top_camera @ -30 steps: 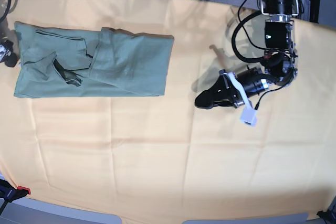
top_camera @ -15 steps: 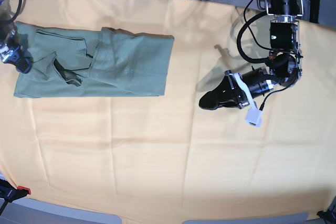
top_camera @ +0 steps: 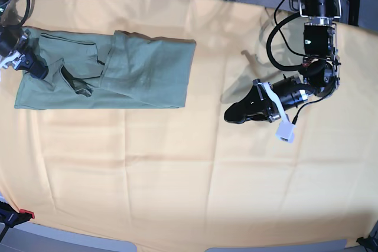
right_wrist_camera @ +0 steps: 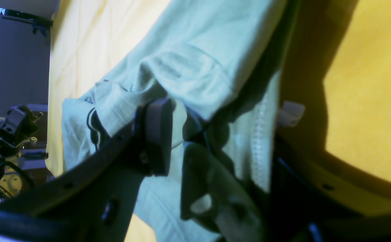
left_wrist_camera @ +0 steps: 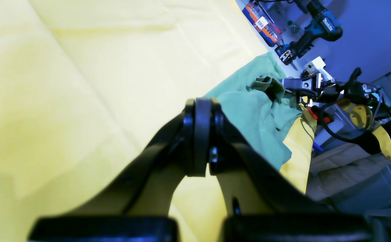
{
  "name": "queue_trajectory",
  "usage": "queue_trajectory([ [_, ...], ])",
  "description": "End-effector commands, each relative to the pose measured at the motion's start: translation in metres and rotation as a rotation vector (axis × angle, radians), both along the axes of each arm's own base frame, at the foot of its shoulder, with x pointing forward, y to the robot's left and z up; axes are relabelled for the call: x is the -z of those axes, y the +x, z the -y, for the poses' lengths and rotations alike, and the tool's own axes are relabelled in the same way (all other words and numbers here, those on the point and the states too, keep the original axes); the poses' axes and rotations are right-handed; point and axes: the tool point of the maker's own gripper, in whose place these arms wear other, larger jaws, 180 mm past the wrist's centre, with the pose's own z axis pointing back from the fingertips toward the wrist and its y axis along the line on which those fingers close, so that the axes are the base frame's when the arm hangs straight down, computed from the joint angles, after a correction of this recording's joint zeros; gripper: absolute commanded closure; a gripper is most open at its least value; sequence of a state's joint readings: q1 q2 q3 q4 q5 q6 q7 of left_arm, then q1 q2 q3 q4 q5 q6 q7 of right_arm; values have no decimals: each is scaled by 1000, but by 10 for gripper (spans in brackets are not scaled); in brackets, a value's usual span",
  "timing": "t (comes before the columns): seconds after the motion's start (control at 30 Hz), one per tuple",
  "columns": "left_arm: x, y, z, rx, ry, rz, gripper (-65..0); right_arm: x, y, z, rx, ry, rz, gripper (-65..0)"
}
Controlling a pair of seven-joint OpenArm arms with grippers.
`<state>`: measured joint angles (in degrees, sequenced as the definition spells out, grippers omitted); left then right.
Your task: Fold the T-shirt properly
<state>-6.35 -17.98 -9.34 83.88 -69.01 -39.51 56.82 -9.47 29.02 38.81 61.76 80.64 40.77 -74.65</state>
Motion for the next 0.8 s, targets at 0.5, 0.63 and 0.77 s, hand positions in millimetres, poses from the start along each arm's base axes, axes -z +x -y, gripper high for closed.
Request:
queue_trajectory([
  [0.5,-19,6,0,-2,-35,54,0,10,-16,-10,-61,15,-84,-274],
  [0.63,-19,6,0,-2,-35,53,0,11,-16,-12,-56,21,-80,-264],
  [0.77,-18,6,-1,-1,-33,53,0,7,-9,-10,-38,21,-53,0],
])
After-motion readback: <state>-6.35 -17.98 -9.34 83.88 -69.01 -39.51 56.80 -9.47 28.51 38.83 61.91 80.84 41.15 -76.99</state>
